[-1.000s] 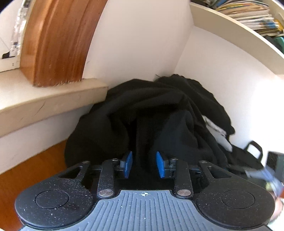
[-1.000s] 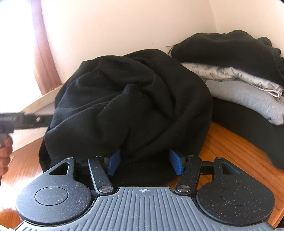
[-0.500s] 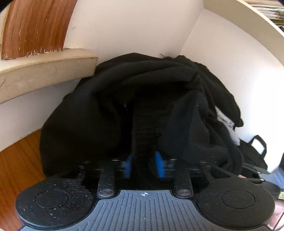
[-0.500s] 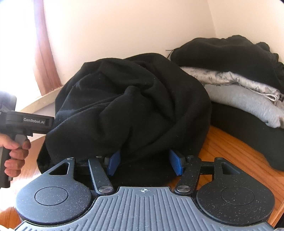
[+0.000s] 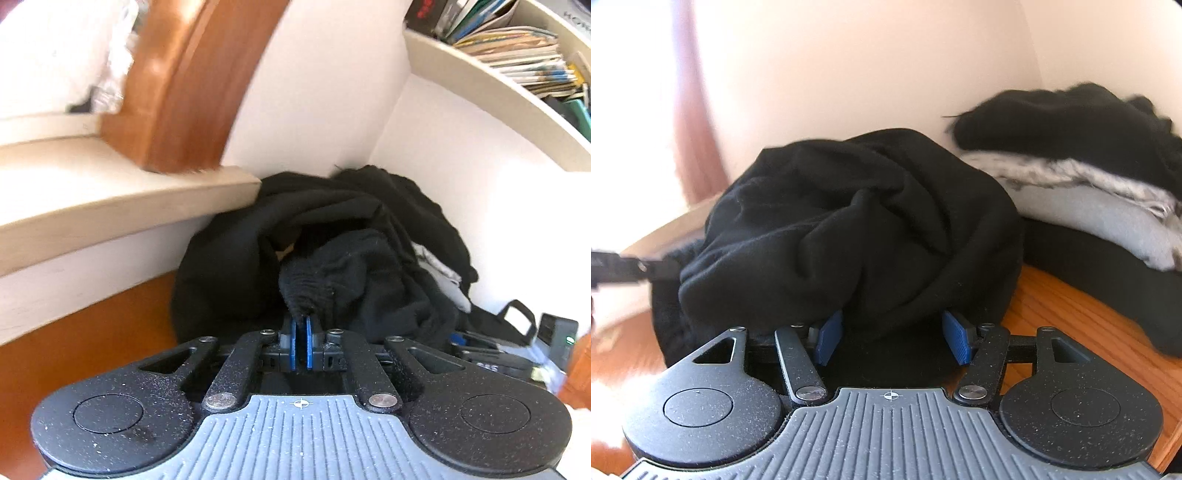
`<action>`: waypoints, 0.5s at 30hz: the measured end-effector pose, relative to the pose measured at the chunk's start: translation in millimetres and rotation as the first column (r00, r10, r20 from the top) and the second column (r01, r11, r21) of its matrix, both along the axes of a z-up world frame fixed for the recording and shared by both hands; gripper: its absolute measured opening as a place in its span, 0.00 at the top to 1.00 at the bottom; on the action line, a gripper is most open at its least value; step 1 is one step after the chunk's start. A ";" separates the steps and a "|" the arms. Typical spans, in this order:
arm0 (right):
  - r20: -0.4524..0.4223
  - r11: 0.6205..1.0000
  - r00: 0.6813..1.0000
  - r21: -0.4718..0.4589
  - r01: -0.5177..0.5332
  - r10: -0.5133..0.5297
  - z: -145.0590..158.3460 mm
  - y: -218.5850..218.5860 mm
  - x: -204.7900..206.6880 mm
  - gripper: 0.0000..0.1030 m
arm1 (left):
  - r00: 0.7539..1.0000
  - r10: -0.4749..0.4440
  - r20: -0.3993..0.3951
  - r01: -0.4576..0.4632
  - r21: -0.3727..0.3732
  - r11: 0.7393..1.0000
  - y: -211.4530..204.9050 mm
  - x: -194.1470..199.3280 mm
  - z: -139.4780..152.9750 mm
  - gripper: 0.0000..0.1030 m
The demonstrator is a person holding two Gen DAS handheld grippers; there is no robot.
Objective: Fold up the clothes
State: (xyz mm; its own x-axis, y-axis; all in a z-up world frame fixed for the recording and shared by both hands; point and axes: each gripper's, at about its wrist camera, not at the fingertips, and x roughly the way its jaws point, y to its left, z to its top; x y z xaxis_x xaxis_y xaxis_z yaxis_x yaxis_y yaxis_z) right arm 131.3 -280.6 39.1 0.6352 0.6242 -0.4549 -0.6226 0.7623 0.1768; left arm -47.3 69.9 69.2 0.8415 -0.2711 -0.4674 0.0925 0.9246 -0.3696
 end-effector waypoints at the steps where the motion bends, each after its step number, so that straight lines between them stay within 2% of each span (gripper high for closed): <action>1: 0.015 0.999 1.000 -0.034 -0.001 0.001 2.2 4.6 -2.6 0.42 | 1.000 0.001 0.005 -0.001 -0.004 1.000 5.0 -8.4 2.0 0.95; 3: 0.016 0.997 1.000 -0.075 -0.011 0.012 8.3 11.8 -5.3 0.42 | 1.000 0.011 0.010 -0.011 -0.004 1.000 11.3 -22.8 3.4 0.95; 6: 0.022 0.999 0.999 -0.029 -0.024 0.024 30.6 10.8 -10.8 0.42 | 0.999 0.030 0.024 -0.030 -0.012 0.999 24.6 -52.0 3.2 0.95; 12: 0.076 0.996 0.995 -0.065 -0.066 0.071 66.5 38.4 -18.7 0.42 | 0.999 0.048 0.026 -0.048 -0.001 0.999 37.9 -101.4 -4.3 0.95; 15: 0.103 0.993 0.990 -0.086 -0.086 0.095 84.3 52.7 -22.6 0.42 | 0.999 0.042 0.031 -0.041 -0.016 0.999 38.0 -111.5 -13.9 0.95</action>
State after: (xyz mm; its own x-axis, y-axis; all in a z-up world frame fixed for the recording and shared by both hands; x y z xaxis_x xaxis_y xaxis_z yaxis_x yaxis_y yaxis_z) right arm 108.7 -227.9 123.4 0.6256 0.6453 -0.4384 -0.7016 0.7111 0.0456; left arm -158.8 107.9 55.3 0.8664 -0.2424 -0.4365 0.0658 0.9221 -0.3814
